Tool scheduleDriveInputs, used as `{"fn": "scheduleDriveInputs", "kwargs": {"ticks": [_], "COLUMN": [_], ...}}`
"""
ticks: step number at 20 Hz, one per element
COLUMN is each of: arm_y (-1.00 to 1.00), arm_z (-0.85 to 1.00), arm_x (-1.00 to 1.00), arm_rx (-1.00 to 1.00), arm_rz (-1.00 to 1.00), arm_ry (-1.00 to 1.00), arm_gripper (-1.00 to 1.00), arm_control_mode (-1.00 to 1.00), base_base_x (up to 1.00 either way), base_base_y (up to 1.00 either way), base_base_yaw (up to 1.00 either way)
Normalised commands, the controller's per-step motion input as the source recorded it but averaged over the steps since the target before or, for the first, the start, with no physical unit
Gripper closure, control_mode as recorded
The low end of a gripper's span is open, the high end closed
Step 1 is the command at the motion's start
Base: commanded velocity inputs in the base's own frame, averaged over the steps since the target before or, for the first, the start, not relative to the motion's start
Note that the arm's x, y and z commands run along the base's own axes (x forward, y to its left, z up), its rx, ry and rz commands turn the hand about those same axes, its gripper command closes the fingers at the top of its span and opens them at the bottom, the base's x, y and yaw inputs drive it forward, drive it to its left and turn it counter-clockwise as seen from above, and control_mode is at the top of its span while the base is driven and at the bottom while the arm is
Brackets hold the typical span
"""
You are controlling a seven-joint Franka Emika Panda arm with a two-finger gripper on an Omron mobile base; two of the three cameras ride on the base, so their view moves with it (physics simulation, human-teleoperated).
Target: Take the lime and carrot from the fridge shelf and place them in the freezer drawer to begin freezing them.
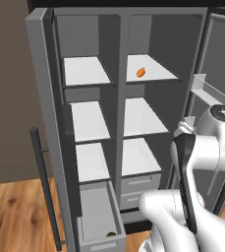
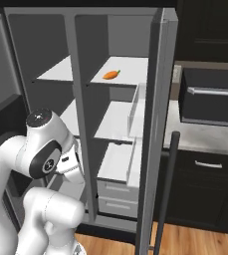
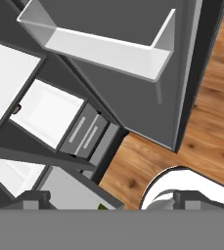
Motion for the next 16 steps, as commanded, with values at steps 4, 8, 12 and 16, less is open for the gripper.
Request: {"fn": "scheduleDriveInputs", "kwargs": {"ticks": [4, 8, 12, 16], "arm_y": [0.00, 0.00, 0.00, 0.00], "arm_z": [0.00, 0.00, 0.00, 0.07], "arm_x": [0.00, 0.00, 0.00, 0.00], "arm_rx": [0.00, 0.00, 0.00, 0.00], "arm_rz": [0.00, 0.00, 0.00, 0.00], "arm_ry": [0.00, 0.00, 0.00, -0.02], "arm_gripper": [-1.00, -1.00, -1.00, -1.00], "arm_control_mode": [1.00, 1.00, 1.00, -1.00], "base_base_x": [0.36, 0.30, 0.08, 0.00], "base_base_y": [0.00, 0.00, 0.00, 0.00], "base_base_yaw": [0.00, 0.00, 0.00, 0.00]}}
